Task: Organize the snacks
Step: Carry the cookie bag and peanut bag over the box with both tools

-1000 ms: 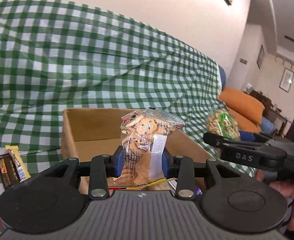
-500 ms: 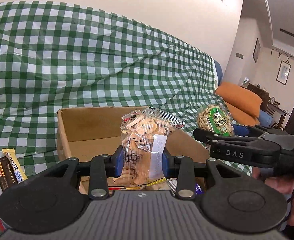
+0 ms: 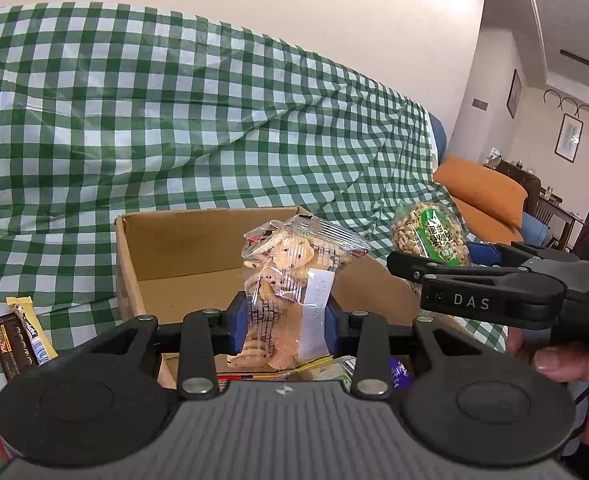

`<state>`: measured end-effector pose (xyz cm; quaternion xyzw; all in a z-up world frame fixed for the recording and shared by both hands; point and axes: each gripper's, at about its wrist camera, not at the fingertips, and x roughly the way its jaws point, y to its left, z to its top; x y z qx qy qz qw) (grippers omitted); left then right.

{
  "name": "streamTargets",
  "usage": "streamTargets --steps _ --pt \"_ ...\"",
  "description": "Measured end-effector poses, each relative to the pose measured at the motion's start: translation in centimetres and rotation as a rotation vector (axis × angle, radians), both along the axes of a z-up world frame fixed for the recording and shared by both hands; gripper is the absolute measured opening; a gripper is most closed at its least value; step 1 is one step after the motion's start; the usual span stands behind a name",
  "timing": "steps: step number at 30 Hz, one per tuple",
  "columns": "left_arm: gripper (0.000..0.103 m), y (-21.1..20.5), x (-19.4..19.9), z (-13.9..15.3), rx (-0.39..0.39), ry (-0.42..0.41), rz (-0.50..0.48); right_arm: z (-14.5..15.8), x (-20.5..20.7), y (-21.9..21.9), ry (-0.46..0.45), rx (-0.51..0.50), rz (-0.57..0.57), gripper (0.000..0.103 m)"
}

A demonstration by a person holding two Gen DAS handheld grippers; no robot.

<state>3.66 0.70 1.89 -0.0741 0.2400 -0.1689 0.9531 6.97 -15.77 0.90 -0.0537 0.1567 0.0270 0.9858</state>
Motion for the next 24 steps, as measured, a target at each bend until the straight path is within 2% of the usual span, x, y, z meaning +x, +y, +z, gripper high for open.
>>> streamTargets --steps 24 --pt "0.041 -0.24 0.03 0.02 0.008 0.001 -0.014 -0.16 0.15 0.09 -0.001 -0.007 -0.001 0.081"
